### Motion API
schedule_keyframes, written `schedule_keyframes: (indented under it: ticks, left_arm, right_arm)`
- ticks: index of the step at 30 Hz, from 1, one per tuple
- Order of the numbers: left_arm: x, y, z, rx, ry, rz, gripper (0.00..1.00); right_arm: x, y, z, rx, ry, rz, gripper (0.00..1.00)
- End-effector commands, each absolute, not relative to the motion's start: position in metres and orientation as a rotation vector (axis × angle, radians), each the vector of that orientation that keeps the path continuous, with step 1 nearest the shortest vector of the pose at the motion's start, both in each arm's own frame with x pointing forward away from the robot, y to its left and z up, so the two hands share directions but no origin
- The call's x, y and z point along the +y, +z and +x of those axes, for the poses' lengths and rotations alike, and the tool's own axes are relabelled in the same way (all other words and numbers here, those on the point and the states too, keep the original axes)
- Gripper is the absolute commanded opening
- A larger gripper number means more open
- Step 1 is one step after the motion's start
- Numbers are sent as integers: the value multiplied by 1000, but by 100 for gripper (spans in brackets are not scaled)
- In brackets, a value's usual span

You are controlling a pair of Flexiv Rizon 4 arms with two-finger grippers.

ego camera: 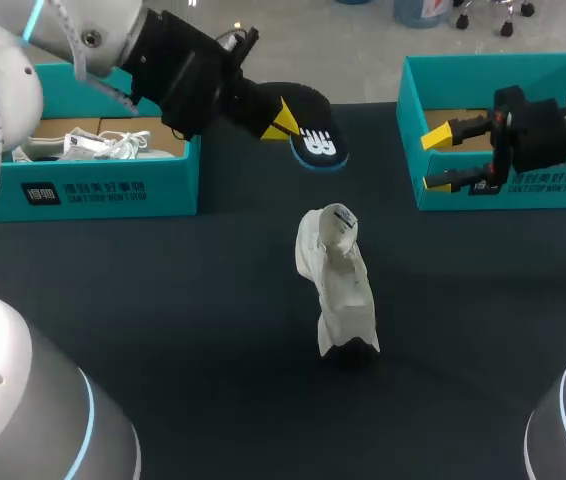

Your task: Take the shoe out of the shoebox, open the shoe tongue, remove and reinsert the insole, then place the shoe into the shoebox

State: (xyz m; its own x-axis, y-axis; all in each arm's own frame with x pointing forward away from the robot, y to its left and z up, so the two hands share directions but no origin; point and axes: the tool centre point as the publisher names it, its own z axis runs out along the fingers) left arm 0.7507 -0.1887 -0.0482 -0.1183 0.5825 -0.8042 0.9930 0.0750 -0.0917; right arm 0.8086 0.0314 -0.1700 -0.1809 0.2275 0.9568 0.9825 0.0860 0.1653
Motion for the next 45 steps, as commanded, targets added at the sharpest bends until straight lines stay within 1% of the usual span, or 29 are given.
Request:
schedule_keyframes:
  ticks: [1,11,14,22,31,39,45]
  left_arm:
    - [-187,-54,741,1578,-596,1634,0]
    - [-187,-54,741,1578,-596,1634,0]
    - [-190,-64,741,1593,-661,1597,0]
    - [-208,-92,738,1510,-694,1683,0]
    - [-226,-117,754,1460,-727,1695,0]
    - [-240,-129,768,1422,-721,1707,0]
    - [-250,-129,770,1405,-714,1707,0]
  right_arm:
    - [33,-170,809,-1547,-1164,-1244,100]
    - [33,-170,809,-1547,-1164,-1244,100]
    - [33,-170,809,-1547,-1164,-1244,100]
    - [41,-146,803,-1556,-1171,-1239,100]
    - [70,-132,795,-1542,-1140,-1236,100]
    - [100,-134,799,-1507,-1140,-1233,100]
    - [108,-130,807,-1493,-1154,-1229,100]
